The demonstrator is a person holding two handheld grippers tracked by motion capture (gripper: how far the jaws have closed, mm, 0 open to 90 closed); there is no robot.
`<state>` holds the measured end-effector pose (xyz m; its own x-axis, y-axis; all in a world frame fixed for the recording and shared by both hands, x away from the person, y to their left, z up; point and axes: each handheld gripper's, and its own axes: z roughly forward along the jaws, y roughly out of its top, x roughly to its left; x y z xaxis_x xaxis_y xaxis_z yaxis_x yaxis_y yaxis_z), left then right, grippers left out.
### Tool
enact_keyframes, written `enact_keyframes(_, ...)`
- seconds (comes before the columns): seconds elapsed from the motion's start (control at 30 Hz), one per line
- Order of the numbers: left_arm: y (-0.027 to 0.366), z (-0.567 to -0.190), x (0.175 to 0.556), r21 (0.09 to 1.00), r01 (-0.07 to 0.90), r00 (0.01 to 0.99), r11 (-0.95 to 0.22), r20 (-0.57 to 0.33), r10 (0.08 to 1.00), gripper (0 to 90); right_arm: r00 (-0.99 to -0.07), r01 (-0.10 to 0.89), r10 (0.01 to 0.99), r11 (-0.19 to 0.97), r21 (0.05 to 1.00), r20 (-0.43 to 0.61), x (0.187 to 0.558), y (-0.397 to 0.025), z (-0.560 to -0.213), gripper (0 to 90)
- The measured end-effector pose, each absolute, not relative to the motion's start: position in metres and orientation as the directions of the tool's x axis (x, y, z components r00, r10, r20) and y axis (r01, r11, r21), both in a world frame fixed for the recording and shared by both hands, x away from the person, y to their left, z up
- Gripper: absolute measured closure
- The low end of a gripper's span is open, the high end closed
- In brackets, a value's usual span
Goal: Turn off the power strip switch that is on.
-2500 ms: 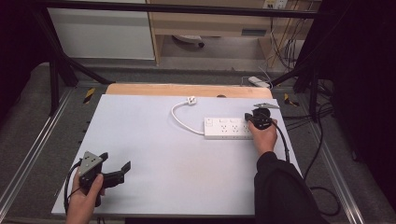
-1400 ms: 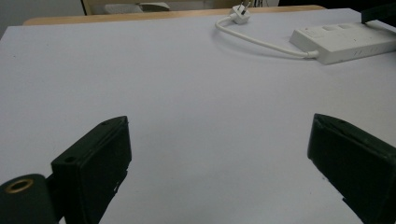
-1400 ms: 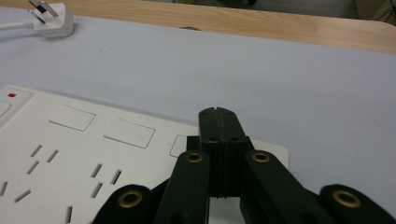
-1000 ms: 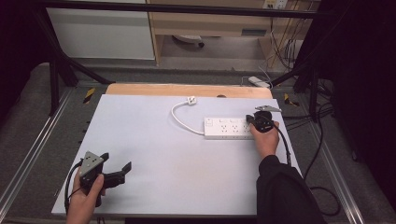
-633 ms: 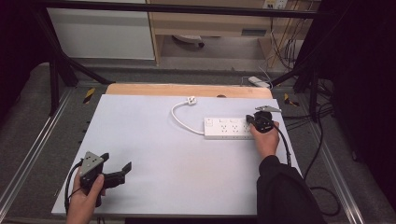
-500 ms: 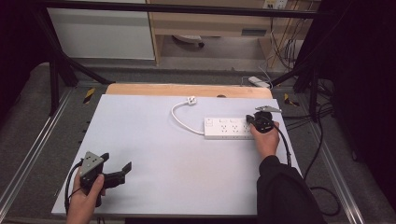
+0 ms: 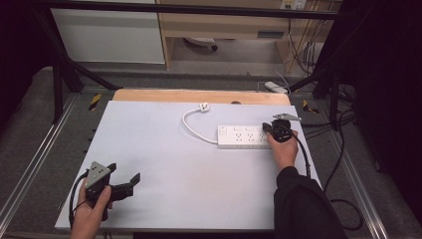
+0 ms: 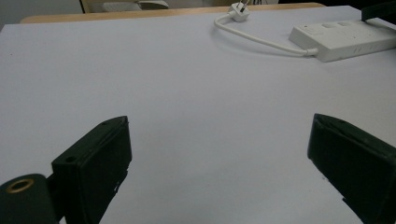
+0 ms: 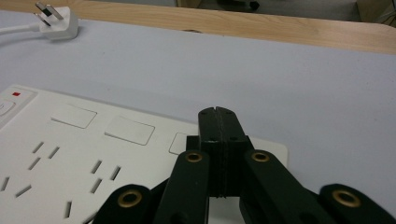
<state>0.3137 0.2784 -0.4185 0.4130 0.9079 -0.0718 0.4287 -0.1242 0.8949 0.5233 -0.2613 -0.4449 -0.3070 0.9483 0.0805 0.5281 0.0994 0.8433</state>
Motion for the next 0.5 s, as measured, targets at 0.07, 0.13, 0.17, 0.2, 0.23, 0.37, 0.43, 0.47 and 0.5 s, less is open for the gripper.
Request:
enact_keyframes(0.07,0.2784,-0.4185,0.3136,0.895,0.428,0.413,-0.124,-0.072,0.908,6.4,-0.304,0.531,0.949,0.095,0.842,0.084,0.5231,-0.2622,-0.4457,90.0)
enact_keyframes(0.13,0.2785,-0.4184,0.3135,0.895,0.428,0.413,-0.124,-0.072,0.908,6.4,-0.289,0.536,0.953,0.077,0.841,0.097,0.5225,-0.2655,-0.4476,90.0)
enact_keyframes(0.17,0.2786,-0.4184,0.3135,0.895,0.428,0.413,-0.123,-0.072,0.908,6.4,-0.278,0.536,0.954,0.061,0.842,0.108,0.5222,-0.2682,-0.4483,90.0)
enact_keyframes(0.2,0.2786,-0.4185,0.3136,0.895,0.428,0.413,-0.124,-0.072,0.908,6.4,-0.278,0.536,0.954,0.06,0.842,0.109,0.5216,-0.2688,-0.4482,90.0)
enact_keyframes(0.23,0.2786,-0.4186,0.3138,0.894,0.43,0.414,-0.125,-0.072,0.908,6.4,-0.288,0.54,0.953,0.08,0.838,0.094,0.5207,-0.2674,-0.447,90.0)
enact_keyframes(0.37,0.2777,-0.4187,0.3139,0.893,0.431,0.414,-0.128,-0.07,0.907,6.4,-0.299,0.536,0.951,0.103,0.838,0.074,0.5191,-0.2681,-0.4467,90.0)
enact_keyframes(0.43,0.2777,-0.4186,0.3134,0.893,0.431,0.414,-0.128,-0.07,0.908,6.4,-0.292,0.537,0.953,0.097,0.838,0.077,0.5196,-0.2687,-0.4468,90.0)
enact_keyframes(0.47,0.278,-0.4186,0.3133,0.893,0.431,0.413,-0.128,-0.069,0.908,6.4,-0.288,0.539,0.954,0.092,0.837,0.081,0.5198,-0.2686,-0.4467,90.0)
enact_keyframes(0.5,0.2783,-0.4187,0.3135,0.893,0.432,0.413,-0.128,-0.07,0.908,6.4,-0.286,0.541,0.954,0.088,0.837,0.085,0.52,-0.2687,-0.4467,90.0)
